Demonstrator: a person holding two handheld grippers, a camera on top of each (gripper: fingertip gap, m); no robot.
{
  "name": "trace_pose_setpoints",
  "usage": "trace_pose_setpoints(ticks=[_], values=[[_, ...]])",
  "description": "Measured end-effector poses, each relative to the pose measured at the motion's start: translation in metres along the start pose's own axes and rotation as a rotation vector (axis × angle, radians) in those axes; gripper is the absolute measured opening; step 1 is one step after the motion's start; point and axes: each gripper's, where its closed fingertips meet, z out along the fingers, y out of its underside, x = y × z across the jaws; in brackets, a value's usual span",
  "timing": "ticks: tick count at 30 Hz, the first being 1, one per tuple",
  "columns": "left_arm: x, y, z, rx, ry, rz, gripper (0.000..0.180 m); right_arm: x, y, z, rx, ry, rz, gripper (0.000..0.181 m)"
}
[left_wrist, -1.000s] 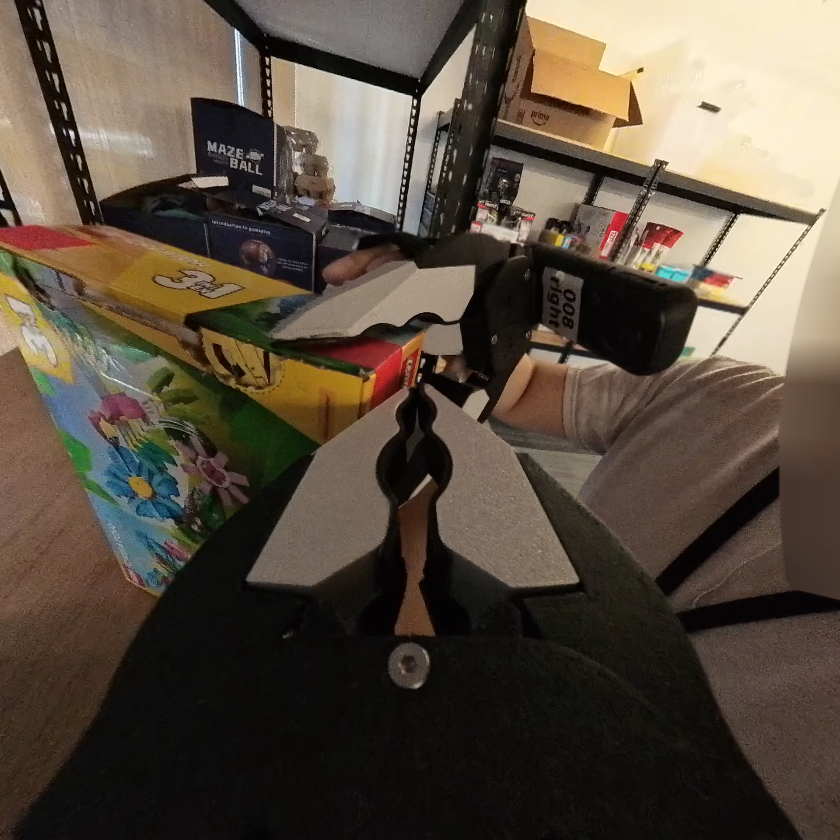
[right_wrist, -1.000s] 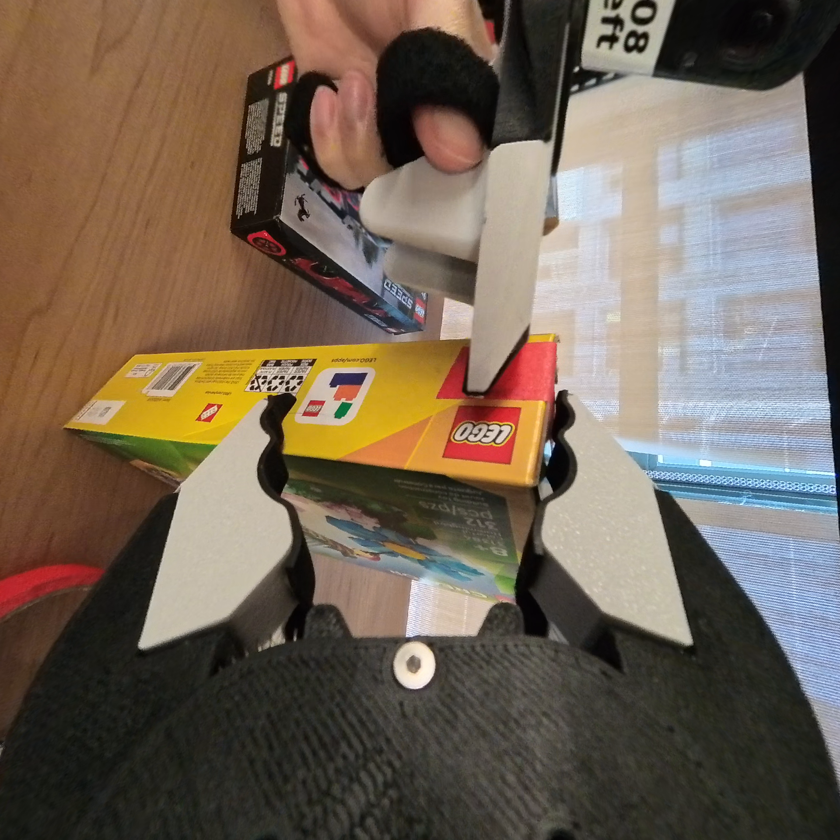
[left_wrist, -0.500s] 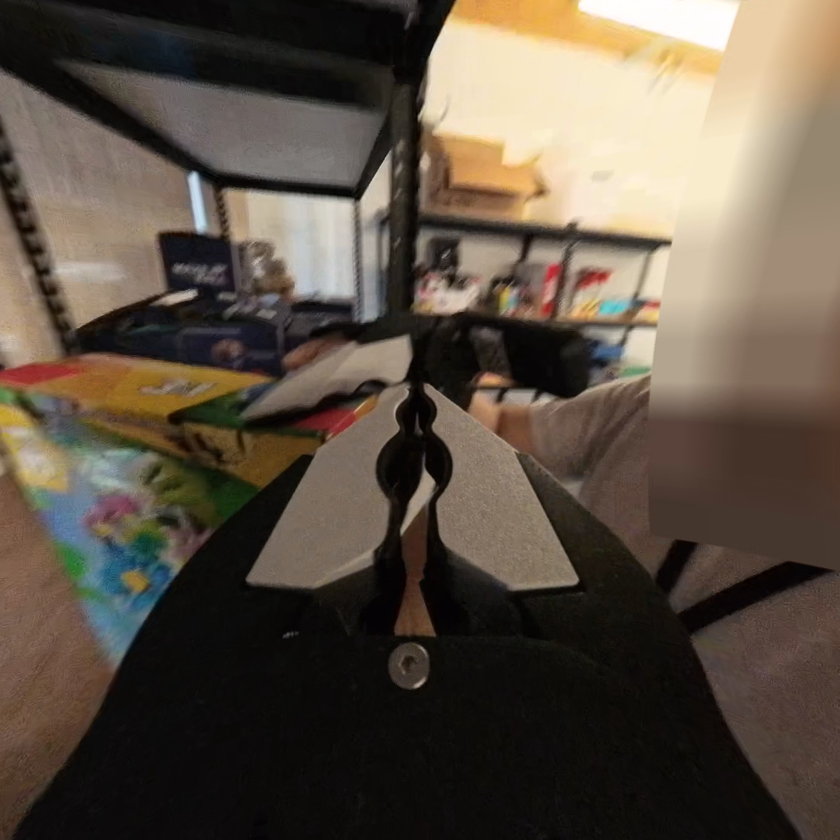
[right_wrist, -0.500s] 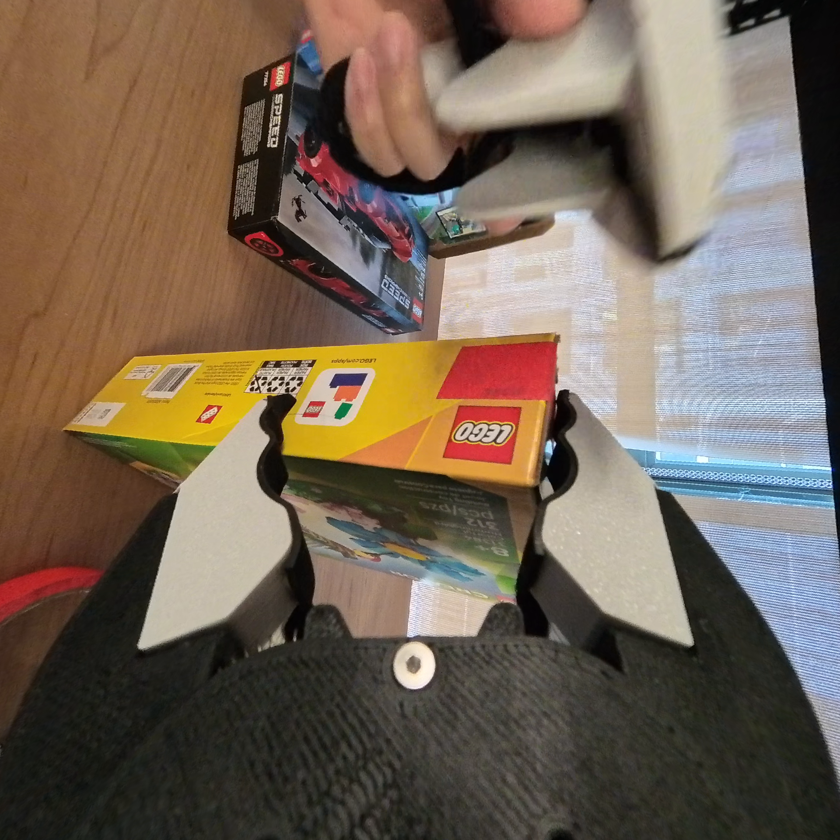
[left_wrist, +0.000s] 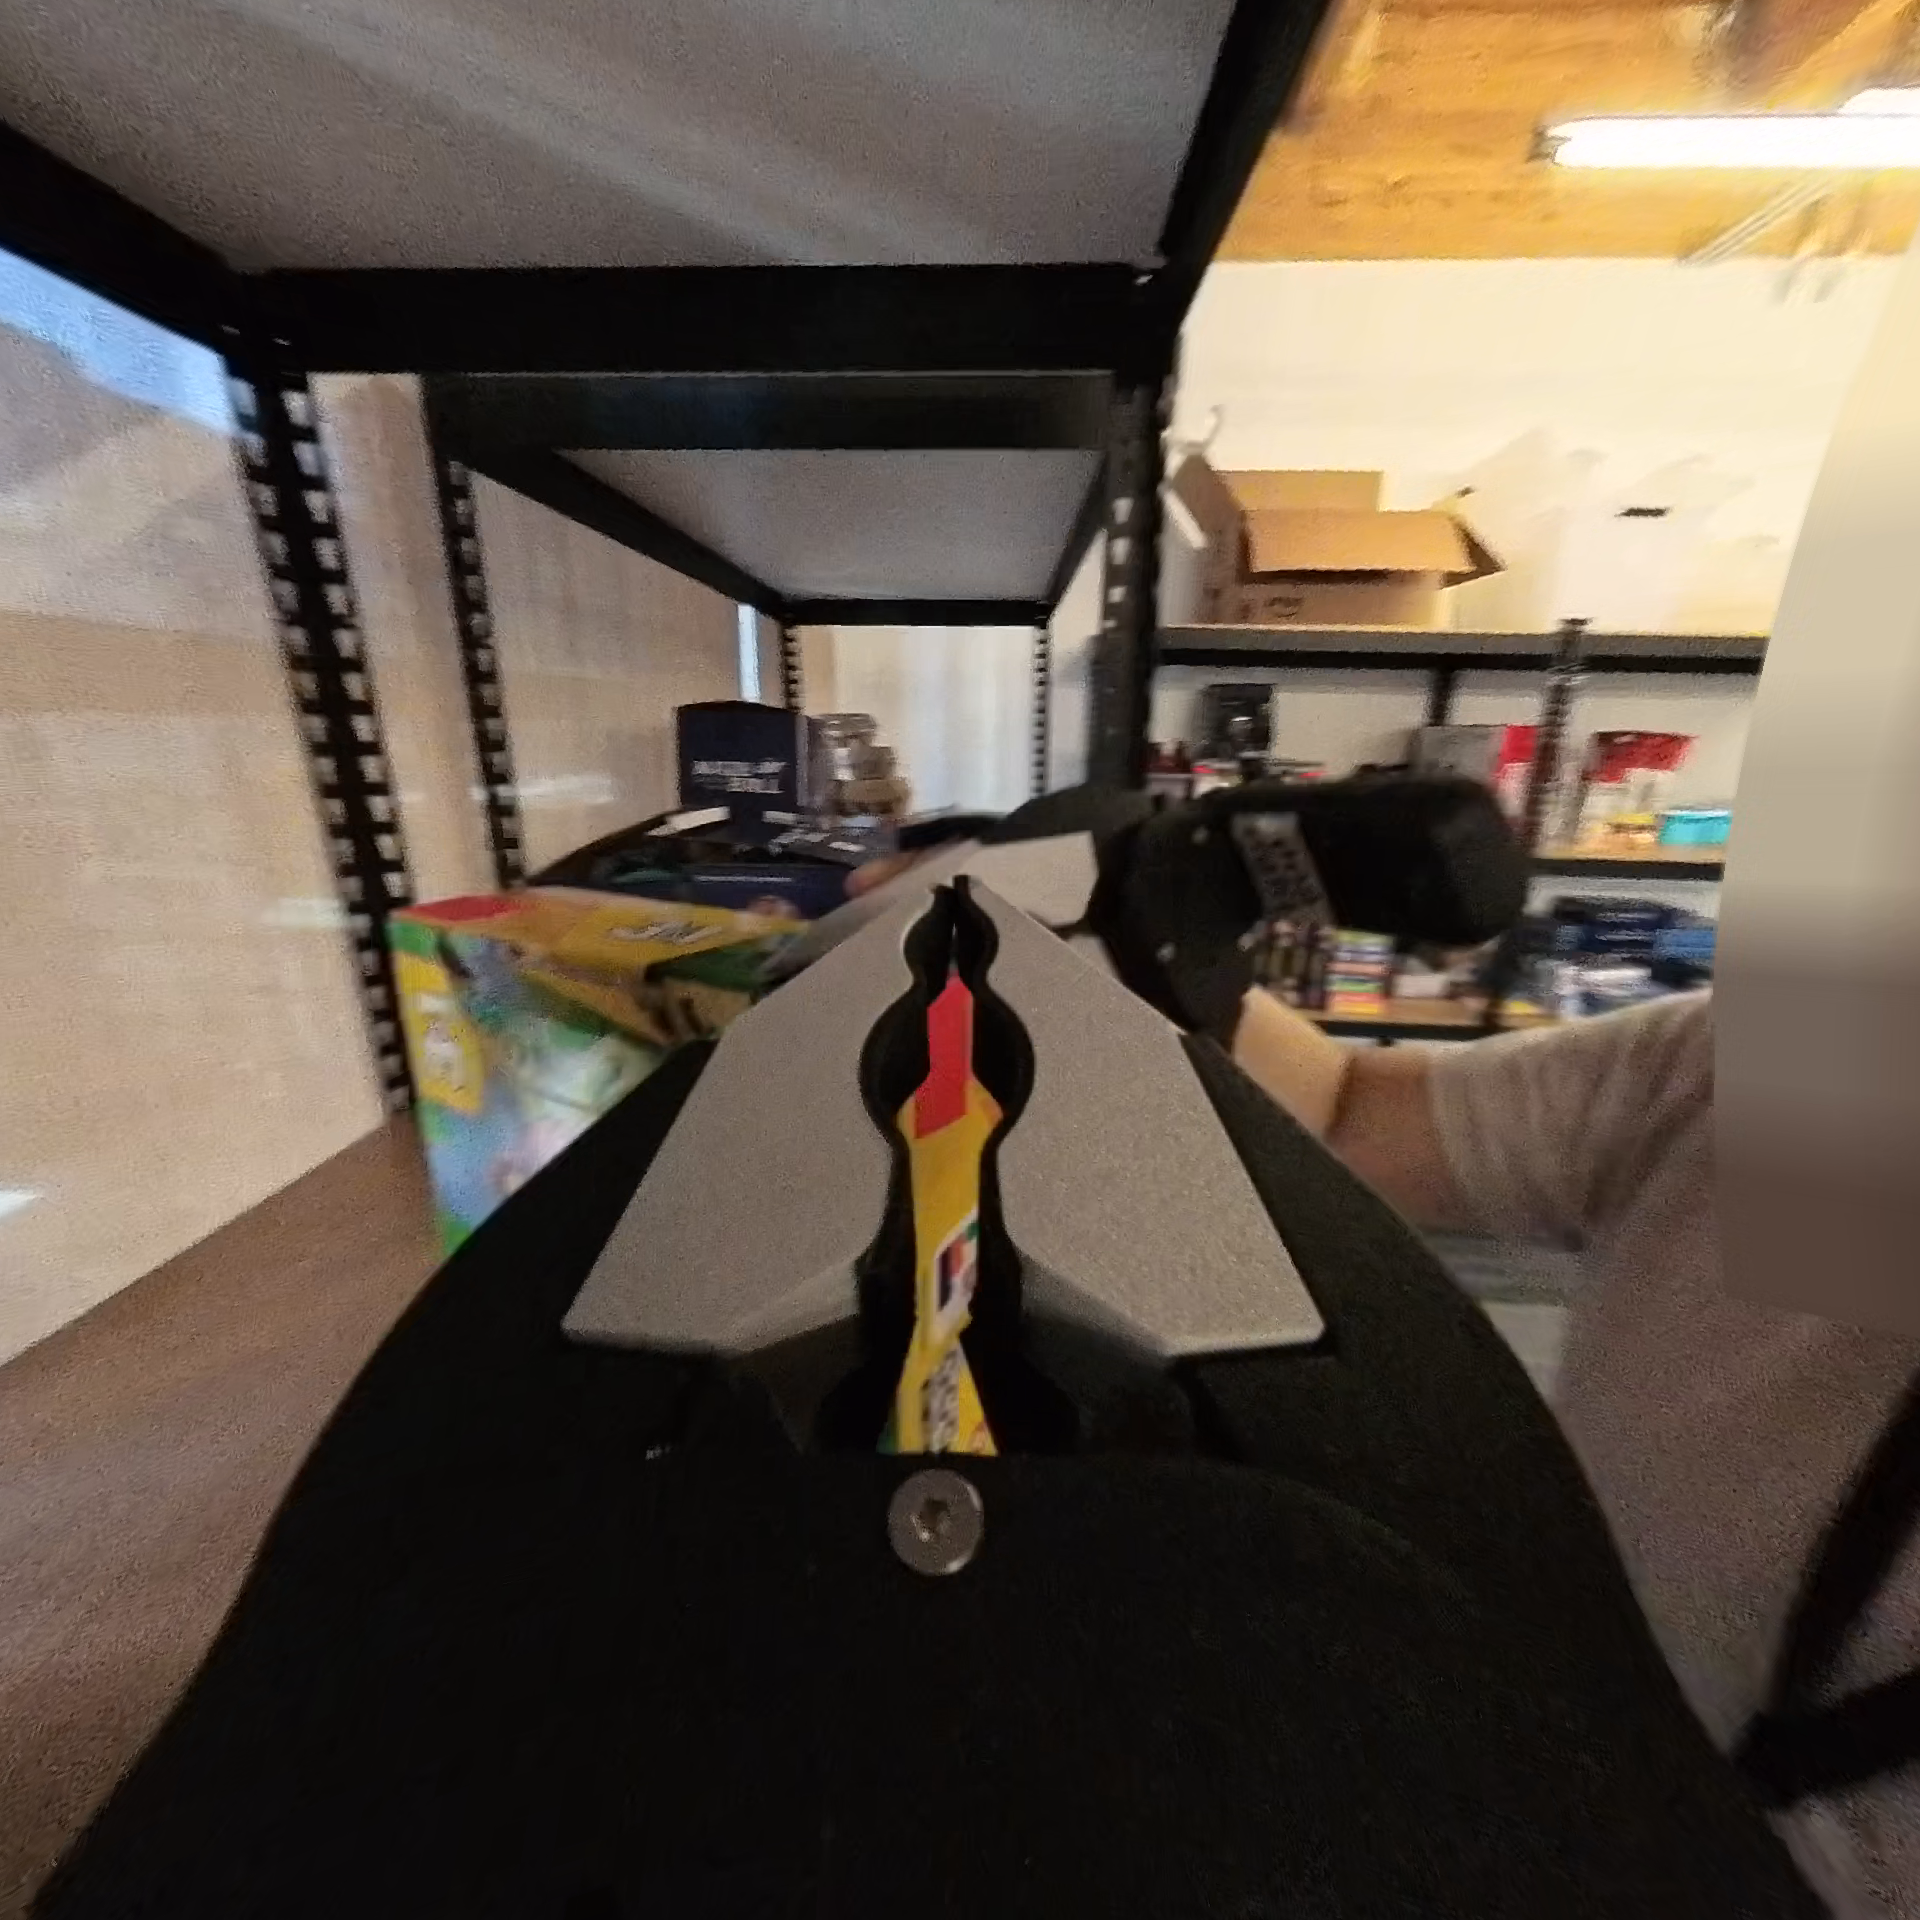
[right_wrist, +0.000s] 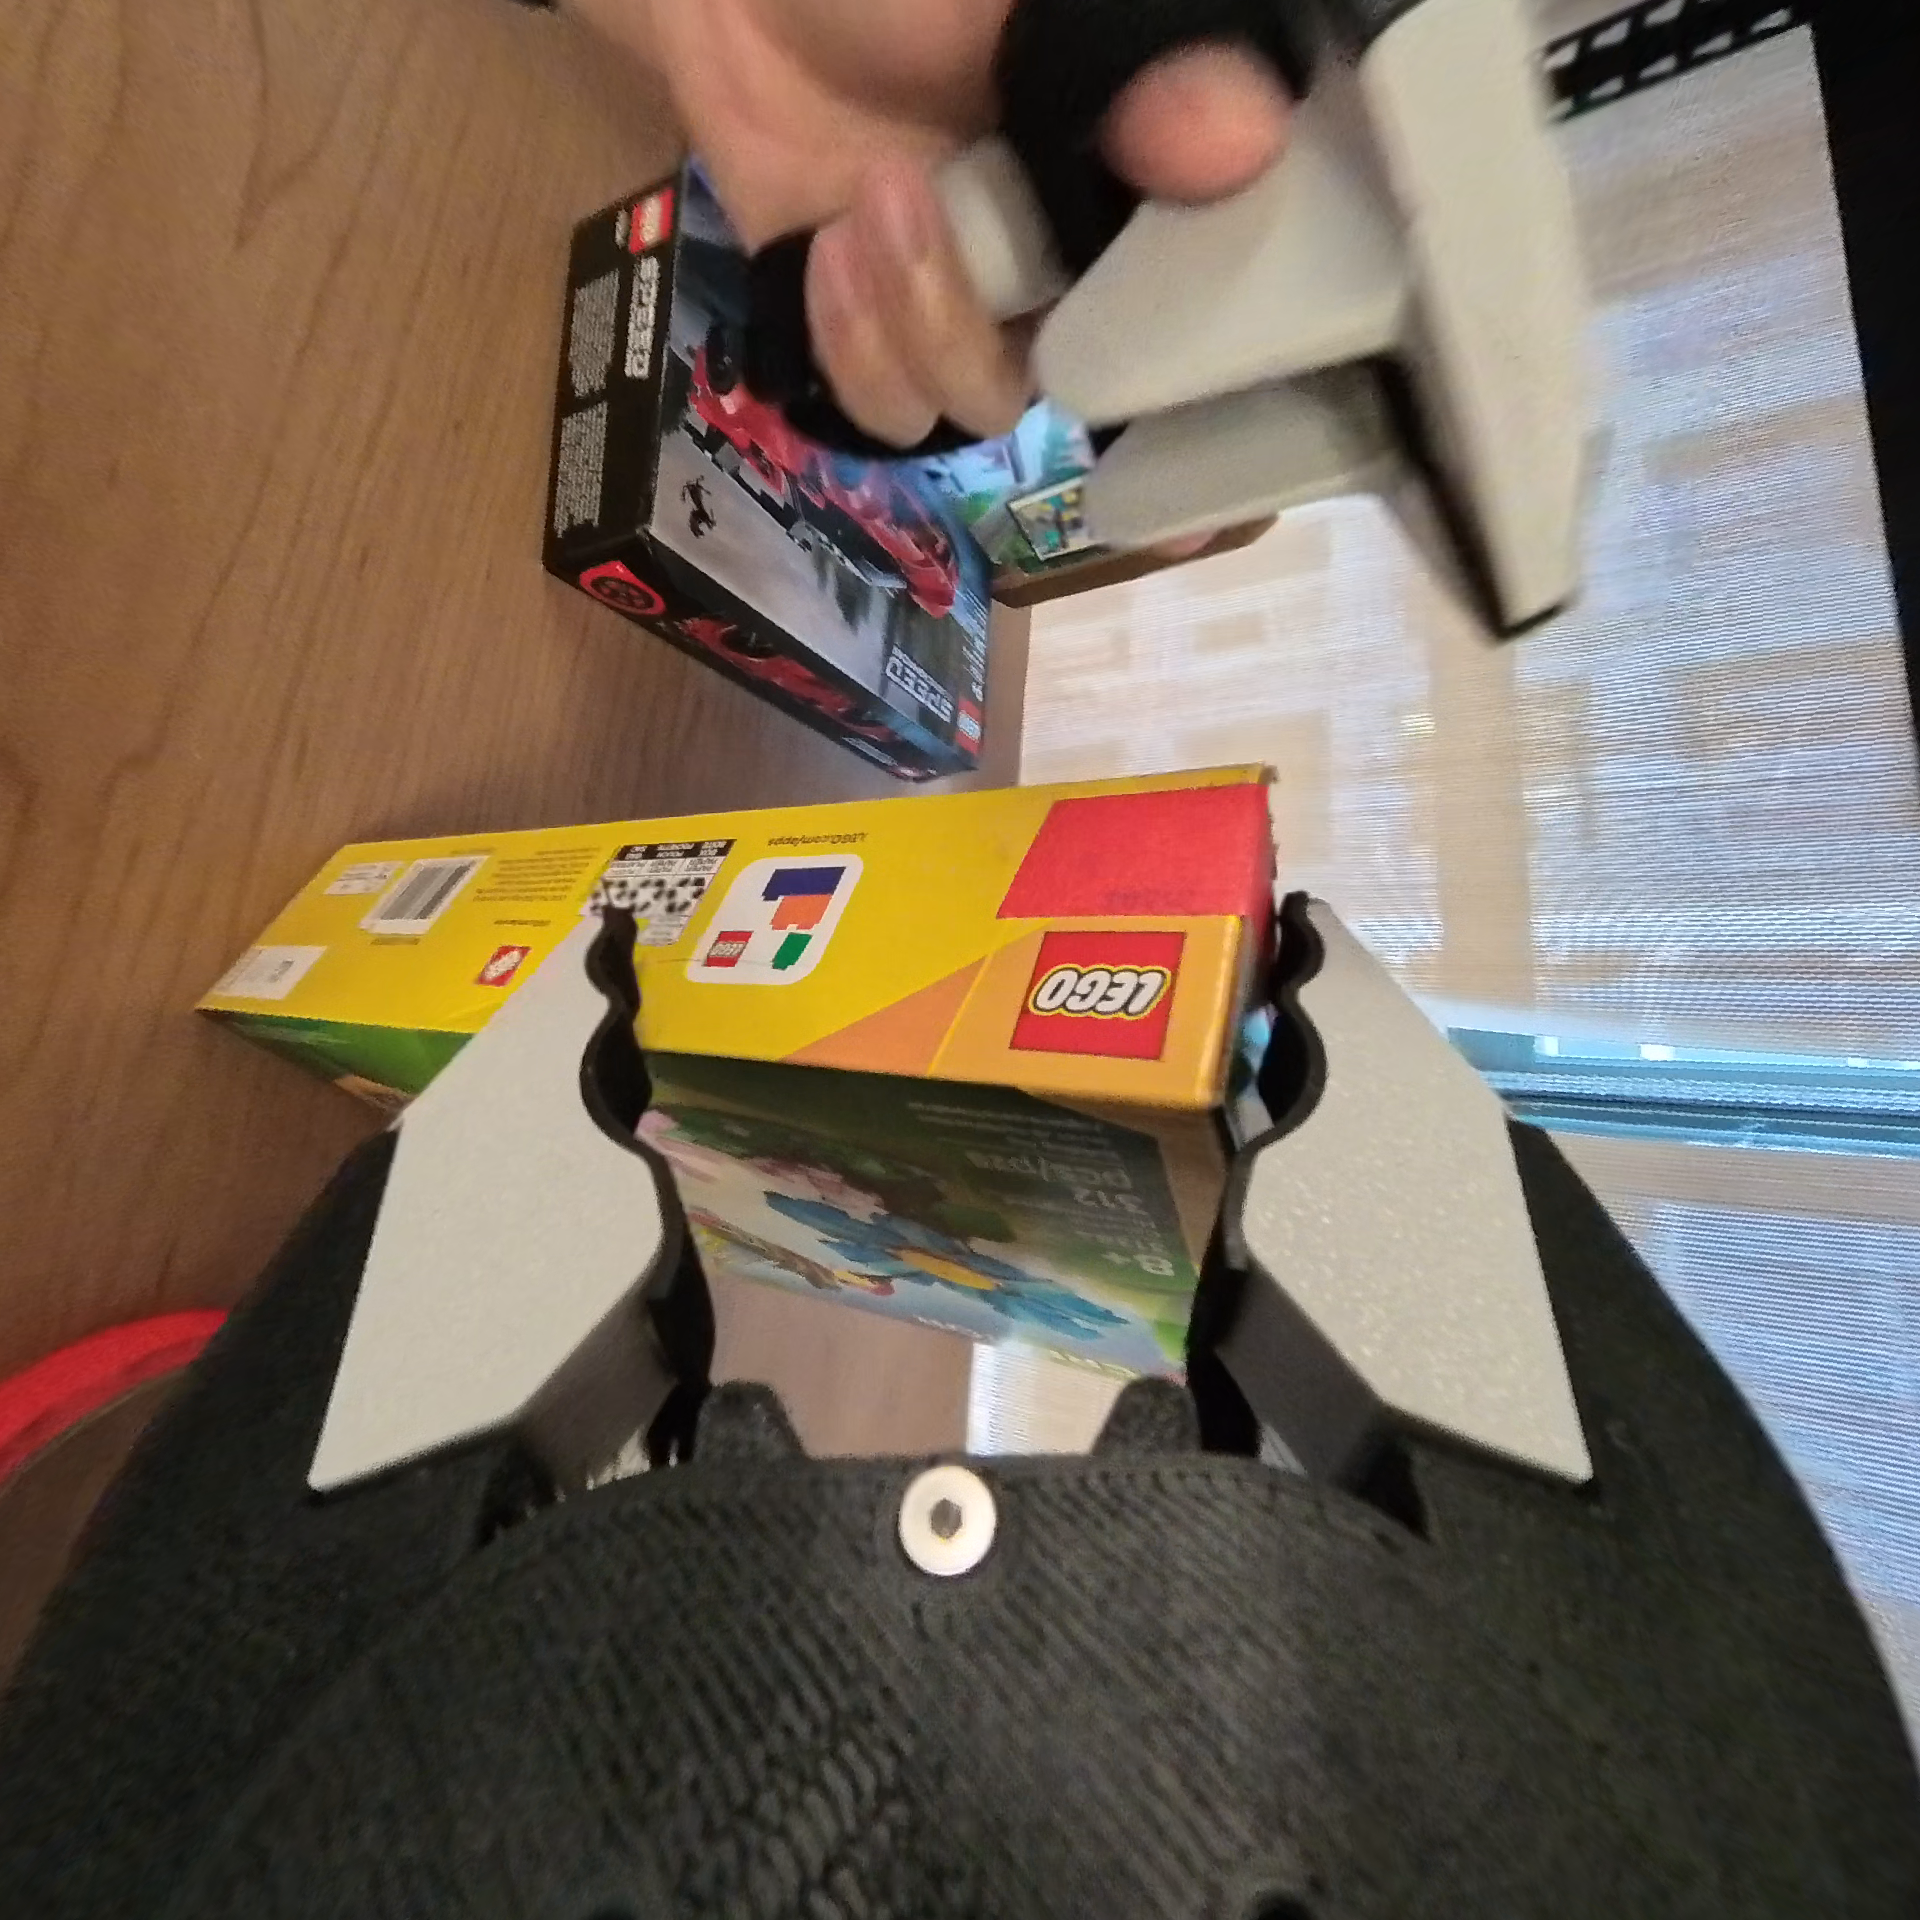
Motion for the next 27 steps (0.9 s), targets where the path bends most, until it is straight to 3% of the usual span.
trace_pose_setpoints(ticks=[4, 6, 10, 13, 15, 17, 19, 22, 27], values=[[-0.009, 0.031, -0.012, -0.025, -0.131, 0.083, 0.0, 0.005, -0.022, -0.02, 0.187, -0.098, 0.228, 0.108], [-0.009, 0.043, -0.019, -0.041, -0.159, 0.078, 0.033, 0.021, -0.03, -0.038, 0.3, -0.095, 0.387, 0.105], [-0.009, 0.066, -0.029, -0.063, -0.198, 0.08, 0.045, 0.046, -0.044, -0.067, 0.47, -0.101, 0.62, 0.082], [-0.013, 0.089, -0.027, -0.11, -0.216, 0.035, 0.06, 0.027, -0.044, -0.049, 0.345, -0.137, 0.606, 0.091], [-0.017, 0.108, -0.026, -0.159, -0.239, 0.013, 0.068, 0.012, -0.031, -0.034, 0.177, -0.1, 0.538, 0.093], [-0.02, 0.128, -0.025, -0.205, -0.269, -0.004, 0.072, 0.019, -0.024, -0.041, 0.13, 0.066, 0.552, 0.094], [-0.016, 0.148, -0.023, -0.26, -0.277, -0.013, 0.073, 0.036, -0.017, -0.063, 0.182, 0.344, 0.7, 0.093], [-0.013, 0.166, -0.017, -0.262, -0.332, -0.019, 0.08, 0.023, -0.008, -0.07, 0.231, 0.554, 0.95, 0.098], [0.009, 0.174, 0.005, -0.184, -0.363, -0.074, 0.078, -0.004, 0.026, -0.043, -0.065, 0.734, 1.0, 0.114]])
